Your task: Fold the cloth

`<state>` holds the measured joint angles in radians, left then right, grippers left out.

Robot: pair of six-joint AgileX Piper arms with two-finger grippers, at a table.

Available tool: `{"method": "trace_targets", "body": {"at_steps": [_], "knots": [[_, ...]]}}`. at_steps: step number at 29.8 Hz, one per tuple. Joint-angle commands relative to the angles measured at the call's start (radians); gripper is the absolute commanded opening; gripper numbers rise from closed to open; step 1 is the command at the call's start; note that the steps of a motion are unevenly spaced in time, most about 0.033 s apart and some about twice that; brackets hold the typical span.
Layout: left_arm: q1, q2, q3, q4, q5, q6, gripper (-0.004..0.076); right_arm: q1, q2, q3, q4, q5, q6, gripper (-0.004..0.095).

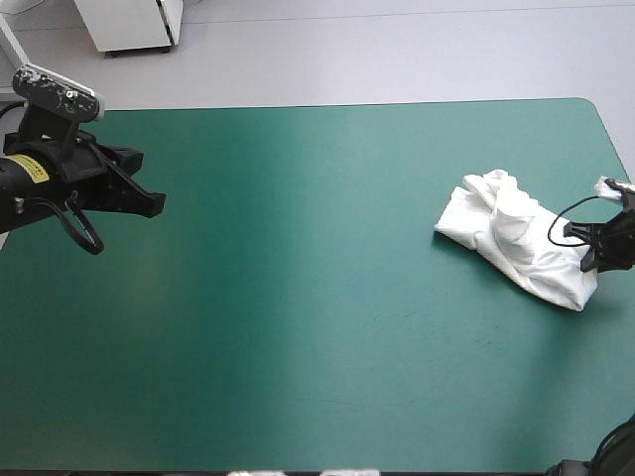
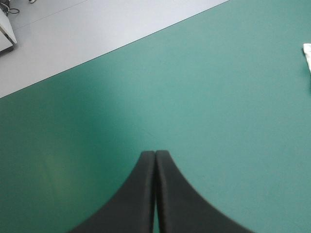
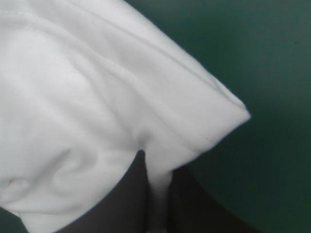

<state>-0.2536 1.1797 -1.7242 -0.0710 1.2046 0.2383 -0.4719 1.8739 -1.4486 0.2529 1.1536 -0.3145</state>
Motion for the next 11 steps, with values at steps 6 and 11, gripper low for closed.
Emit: {"method": "trace_targets", "body": {"at_steps": [6,11], "knots": [[-0.008,-0.020,-0.025,-0.016,-0.067,-0.004,-0.0009,-0.009,-0.060,-0.019,-0.001,-0.003,-0.004,-0.0003],[-0.008,-0.020,-0.025,-0.016,-0.067,-0.004,-0.0009,-0.009,-0.064,-0.019,0.050,-0.003,-0.020,0.0109]]}}
